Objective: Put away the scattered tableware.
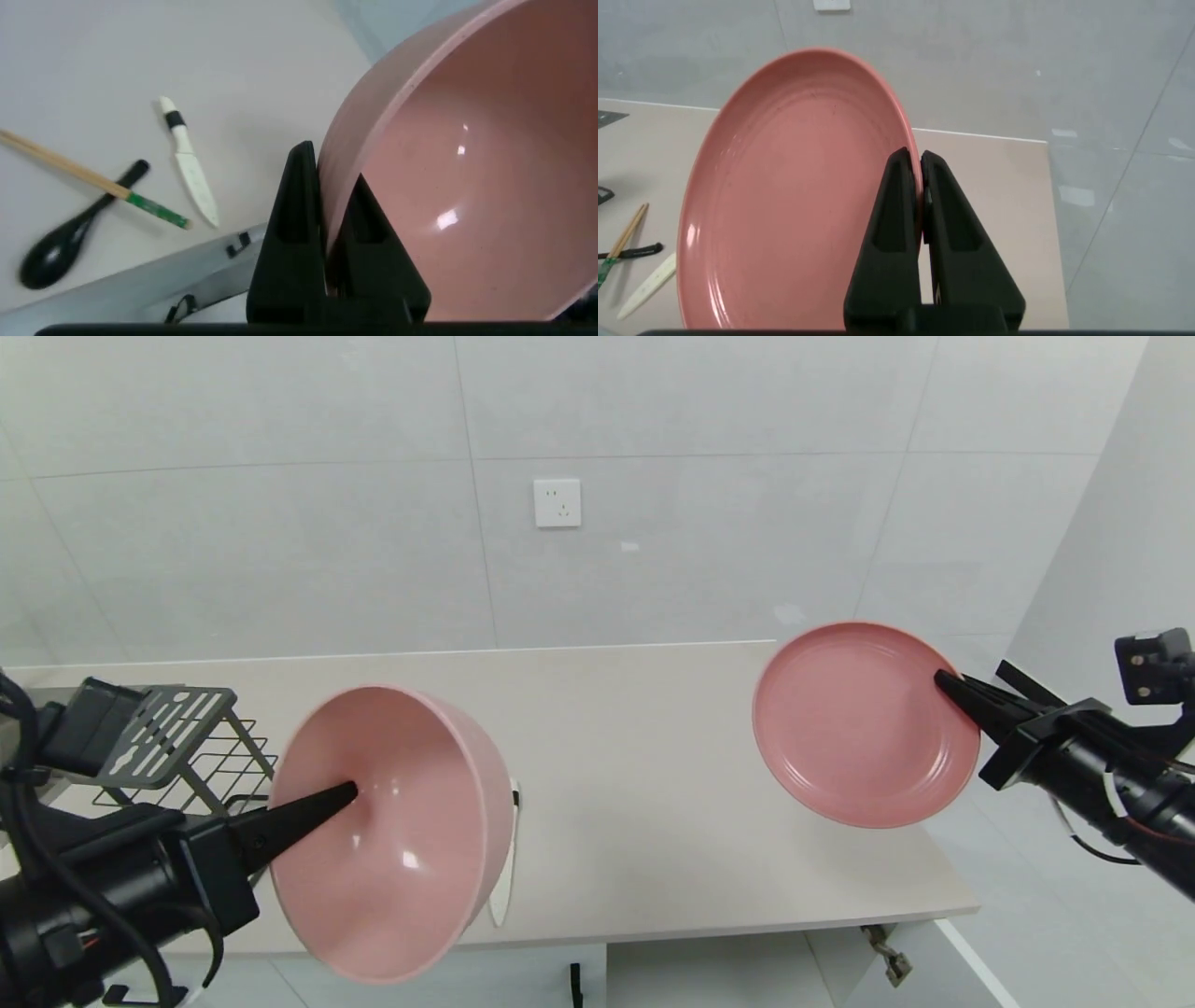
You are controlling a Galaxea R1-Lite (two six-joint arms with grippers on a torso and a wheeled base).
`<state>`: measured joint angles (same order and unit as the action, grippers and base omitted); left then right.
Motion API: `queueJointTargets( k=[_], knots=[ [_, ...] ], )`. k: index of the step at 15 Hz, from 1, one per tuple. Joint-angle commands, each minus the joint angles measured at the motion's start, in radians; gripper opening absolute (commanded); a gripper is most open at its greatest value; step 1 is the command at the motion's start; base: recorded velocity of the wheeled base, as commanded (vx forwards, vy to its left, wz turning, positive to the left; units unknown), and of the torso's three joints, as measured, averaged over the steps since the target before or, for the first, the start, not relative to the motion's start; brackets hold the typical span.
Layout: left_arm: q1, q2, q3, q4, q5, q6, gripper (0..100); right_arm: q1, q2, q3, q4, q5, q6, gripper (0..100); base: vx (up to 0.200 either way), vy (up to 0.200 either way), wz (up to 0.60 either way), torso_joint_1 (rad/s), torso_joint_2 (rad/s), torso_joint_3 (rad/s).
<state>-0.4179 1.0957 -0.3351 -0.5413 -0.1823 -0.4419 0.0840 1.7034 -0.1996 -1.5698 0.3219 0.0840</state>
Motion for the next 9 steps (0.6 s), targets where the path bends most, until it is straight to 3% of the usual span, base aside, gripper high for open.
queueJointTargets(
  k=[1,2,3,5,7,9],
  knots=[
    [-0.006,-0.047,0.024,-0.023,-0.031,-0.001,0,0.014,0.001,0.011,-0.001,0.0,0.0,0,0.0,0.0,0.0,0.0,0.0,0.0],
    [-0.007,-0.073,0.033,-0.032,-0.037,0.032,0,0.02,-0.001,0.017,-0.001,0.0,0.0,0,0.0,0.0,0.0,0.0,0.0,0.0],
    [0.008,-0.077,0.036,-0.032,-0.035,0.104,0,0.022,-0.014,0.019,-0.001,0.0,0.0,0,0.0,0.0,0.0,0.0,0.0,0.0],
    [0.021,-0.077,0.036,-0.059,-0.031,0.203,0,0.031,-0.036,0.065,-0.001,0.0,-0.001,0,0.0,0.0,0.0,0.0,0.0,0.0],
    [0.022,-0.04,0.038,-0.137,-0.031,0.223,0,0.033,-0.108,0.158,-0.001,0.0,0.006,0,0.0,0.0,0.0,0.0,0.0,0.0],
    [0.022,-0.04,0.059,-0.158,0.009,0.221,0,0.092,-0.114,0.123,-0.001,-0.003,0.013,0,0.0,0.0,0.0,0.0,0.0,0.0]
  ],
)
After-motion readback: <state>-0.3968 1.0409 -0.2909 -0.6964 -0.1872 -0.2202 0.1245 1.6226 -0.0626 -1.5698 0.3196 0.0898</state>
